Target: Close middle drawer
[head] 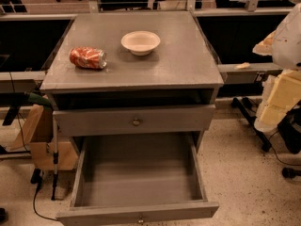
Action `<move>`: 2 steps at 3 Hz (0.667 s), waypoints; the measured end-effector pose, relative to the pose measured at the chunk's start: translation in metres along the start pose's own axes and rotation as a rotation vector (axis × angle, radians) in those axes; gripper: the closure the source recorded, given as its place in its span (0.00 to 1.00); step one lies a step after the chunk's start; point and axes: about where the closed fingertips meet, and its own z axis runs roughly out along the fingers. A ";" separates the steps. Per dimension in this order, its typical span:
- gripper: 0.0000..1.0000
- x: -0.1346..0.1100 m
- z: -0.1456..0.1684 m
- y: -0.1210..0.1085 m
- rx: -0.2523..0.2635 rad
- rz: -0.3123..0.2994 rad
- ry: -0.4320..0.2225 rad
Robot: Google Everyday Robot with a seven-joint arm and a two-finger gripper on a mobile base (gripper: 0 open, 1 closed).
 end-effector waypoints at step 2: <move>0.00 0.001 0.013 0.007 0.026 0.000 -0.022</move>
Offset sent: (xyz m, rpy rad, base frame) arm -0.0116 0.0121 -0.0670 0.0656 -0.1140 0.0000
